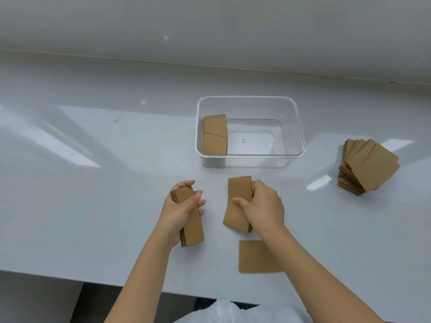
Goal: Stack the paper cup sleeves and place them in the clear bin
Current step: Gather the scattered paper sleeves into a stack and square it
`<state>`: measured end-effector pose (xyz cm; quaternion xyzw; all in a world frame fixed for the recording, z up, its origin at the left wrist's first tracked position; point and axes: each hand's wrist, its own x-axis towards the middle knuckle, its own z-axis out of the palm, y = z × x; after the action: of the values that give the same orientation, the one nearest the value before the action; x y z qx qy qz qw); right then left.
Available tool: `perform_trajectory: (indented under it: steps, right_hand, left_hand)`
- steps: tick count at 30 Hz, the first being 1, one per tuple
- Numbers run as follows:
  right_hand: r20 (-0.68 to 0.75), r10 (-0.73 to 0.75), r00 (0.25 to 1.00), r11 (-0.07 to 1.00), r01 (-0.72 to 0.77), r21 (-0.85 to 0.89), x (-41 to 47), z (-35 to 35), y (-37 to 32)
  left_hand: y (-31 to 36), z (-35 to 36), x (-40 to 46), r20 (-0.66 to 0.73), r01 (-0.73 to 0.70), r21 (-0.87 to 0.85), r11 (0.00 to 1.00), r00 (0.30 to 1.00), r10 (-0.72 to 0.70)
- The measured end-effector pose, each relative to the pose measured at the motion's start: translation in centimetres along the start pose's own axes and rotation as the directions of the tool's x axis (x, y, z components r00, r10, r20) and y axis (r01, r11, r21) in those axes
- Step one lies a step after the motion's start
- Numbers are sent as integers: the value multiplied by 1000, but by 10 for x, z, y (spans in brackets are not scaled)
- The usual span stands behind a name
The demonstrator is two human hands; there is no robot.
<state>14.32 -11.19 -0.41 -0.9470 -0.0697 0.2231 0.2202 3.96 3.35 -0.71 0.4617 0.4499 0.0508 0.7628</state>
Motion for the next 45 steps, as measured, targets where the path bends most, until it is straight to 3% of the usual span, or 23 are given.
perform_trajectory:
  steps: [1,3,8,17,19,22,27,32,37,45]
  right_hand:
    - [-9,-6,1000,988,5,-156,1,0,-1]
    - [4,37,999,961,-34,-276,3,0,-3]
    - [76,51,996,984,-37,-173,10,4,-16]
    - [157,-44,987,972,6,234,16,-9,-18]
    - [208,-62,976,911,-30,410,14,-14,-17]
    - [296,-121,948,735,-115,669,6,-28,-24]
    - [328,-335,883,711,9,704,-18,-33,-40]
    - [259,-295,920,670,6,743,-25,-30,-37]
    - [209,-241,948,694,17,720,-26,-32,-32]
    - [76,-222,972,861,159,484,-25,-31,-26]
  left_hand:
    - [-1,-2,0,2,-3,10,1000,1000,3]
    - [0,-6,2,-1,-13,37,999,1000,13]
    - [2,-10,5,-11,-27,57,998,1000,27]
    - [8,-8,3,37,-9,44,999,999,7]
    - [10,-5,1,65,14,-8,1000,998,-13]
    - [17,2,-4,193,33,-156,987,981,-2]
    - [19,24,-9,334,-8,-131,991,941,52]
    - [17,35,-16,357,-4,-216,976,930,83]
    - [14,38,-21,346,15,-242,970,935,72]
    - [9,49,-25,324,-46,-225,973,938,120]
